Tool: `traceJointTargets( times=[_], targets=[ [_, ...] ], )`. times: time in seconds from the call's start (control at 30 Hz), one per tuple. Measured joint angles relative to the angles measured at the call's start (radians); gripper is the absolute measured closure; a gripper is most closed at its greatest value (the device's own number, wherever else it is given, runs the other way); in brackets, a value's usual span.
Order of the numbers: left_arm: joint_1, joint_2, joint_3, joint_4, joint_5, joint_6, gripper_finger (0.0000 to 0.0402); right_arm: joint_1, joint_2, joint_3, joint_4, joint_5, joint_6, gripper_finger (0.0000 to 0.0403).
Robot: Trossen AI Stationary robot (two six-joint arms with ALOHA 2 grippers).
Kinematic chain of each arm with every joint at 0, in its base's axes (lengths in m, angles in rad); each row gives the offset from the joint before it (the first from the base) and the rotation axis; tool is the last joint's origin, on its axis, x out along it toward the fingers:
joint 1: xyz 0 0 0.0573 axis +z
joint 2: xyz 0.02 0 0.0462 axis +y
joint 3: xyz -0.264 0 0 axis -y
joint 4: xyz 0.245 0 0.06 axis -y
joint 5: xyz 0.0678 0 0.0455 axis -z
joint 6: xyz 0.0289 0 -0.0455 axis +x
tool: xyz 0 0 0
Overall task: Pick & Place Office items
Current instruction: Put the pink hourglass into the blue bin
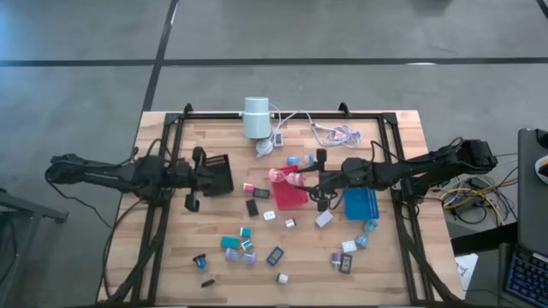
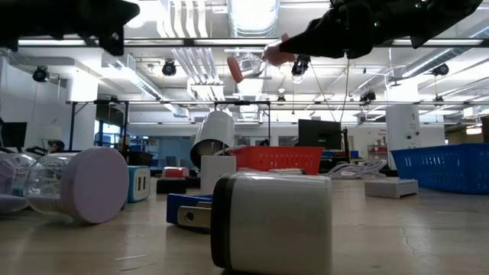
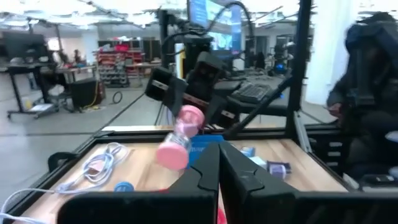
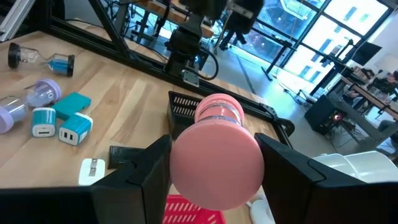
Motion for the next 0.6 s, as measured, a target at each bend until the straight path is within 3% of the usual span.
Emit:
traceJointTargets(
  times=[0.2,0.37,0.47,0.6],
  targets=[
    [0.000,-0.114,-0.132,0.009,0.000,0.007,0.0398,0.000,-0.008,0.011,-0.038,0.006,0.006,0.0208],
    [0.000,-0.193,-0.202,0.009,0.000,0.052,0.0397,0.003,-0.036,0.066,-0.172,0.056,0.057,0.0208],
    [0.000,-0.224,-0.228,0.001,-0.006,0.072,0.0397,0.021,-0.066,0.137,-0.328,0.126,0.071,0.0208],
    [0.000,-0.240,-0.236,-0.010,-0.008,0.093,0.0397,0.071,-0.113,0.321,-0.702,0.222,0.146,0.0208]
  ],
)
